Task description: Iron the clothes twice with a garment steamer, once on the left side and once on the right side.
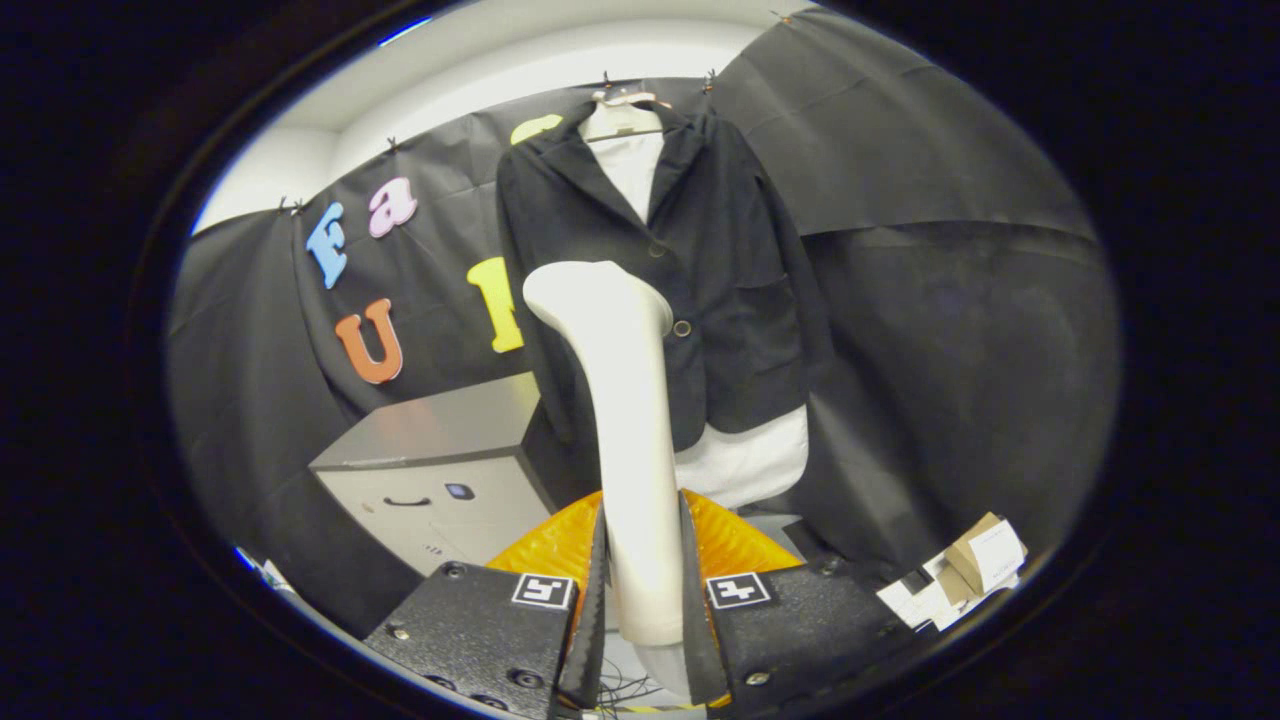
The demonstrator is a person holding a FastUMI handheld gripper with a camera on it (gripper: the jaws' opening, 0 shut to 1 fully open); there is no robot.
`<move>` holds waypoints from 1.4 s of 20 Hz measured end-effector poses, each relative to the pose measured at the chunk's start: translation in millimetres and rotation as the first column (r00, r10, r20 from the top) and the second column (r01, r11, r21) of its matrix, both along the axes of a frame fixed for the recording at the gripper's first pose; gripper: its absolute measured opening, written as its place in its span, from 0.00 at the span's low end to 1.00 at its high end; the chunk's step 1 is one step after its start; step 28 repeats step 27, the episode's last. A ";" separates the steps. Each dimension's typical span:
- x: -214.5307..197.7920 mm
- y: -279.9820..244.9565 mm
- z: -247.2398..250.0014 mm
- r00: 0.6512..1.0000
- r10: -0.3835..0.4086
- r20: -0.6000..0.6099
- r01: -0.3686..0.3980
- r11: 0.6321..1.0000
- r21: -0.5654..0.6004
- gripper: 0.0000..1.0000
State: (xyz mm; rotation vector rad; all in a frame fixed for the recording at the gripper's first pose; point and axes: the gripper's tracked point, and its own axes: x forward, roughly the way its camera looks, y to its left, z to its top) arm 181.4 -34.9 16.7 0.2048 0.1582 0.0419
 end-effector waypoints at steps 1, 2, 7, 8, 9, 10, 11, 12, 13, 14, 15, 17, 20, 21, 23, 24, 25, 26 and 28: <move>-8.0 10.9 -5.0 1.000 0.006 -0.005 -0.006 1.000 -0.010 0.35; -15.9 21.7 -11.6 1.000 0.016 -0.011 -0.016 1.000 -0.023 0.35; -46.5 72.2 -58.8 0.996 0.057 -0.069 -0.063 0.994 -0.091 0.35; -52.1 79.5 -67.5 0.994 0.066 -0.082 -0.074 0.992 -0.100 0.35; -56.6 86.8 -74.5 0.993 0.075 -0.092 -0.085 0.991 -0.104 0.35; -61.4 92.2 -81.5 0.991 0.082 -0.103 -0.093 0.990 -0.110 0.35; -65.7 96.4 -87.8 0.990 0.087 -0.111 -0.100 0.988 -0.117 0.36; -68.0 101.1 -93.3 0.989 0.090 -0.118 -0.105 0.987 -0.125 0.35; -70.3 103.3 -98.5 0.988 0.093 -0.126 -0.109 0.985 -0.130 0.36; -72.2 105.8 -102.5 0.986 0.096 -0.135 -0.114 0.985 -0.132 0.35; -73.9 107.1 -106.6 0.984 0.099 -0.145 -0.118 0.984 -0.134 0.35; -76.9 101.1 -111.6 0.984 0.096 -0.147 -0.116 0.984 -0.138 0.36; -79.7 100.2 -113.3 0.985 0.084 -0.152 -0.106 0.984 -0.143 0.35; -80.0 97.7 -113.8 0.985 0.083 -0.152 -0.105 0.984 -0.144 0.35; -81.4 94.0 -112.8 0.985 0.080 -0.151 -0.102 0.984 -0.144 0.35; -83.2 93.2 -111.9 0.985 0.081 -0.150 -0.102 0.984 -0.143 0.35; -83.9 92.7 -112.6 0.985 0.082 -0.151 -0.104 0.984 -0.145 0.35; -84.3 91.6 -113.0 0.985 0.082 -0.150 -0.104 0.984 -0.145 0.35; -83.9 91.4 -113.8 0.985 0.083 -0.152 -0.106 0.984 -0.146 0.35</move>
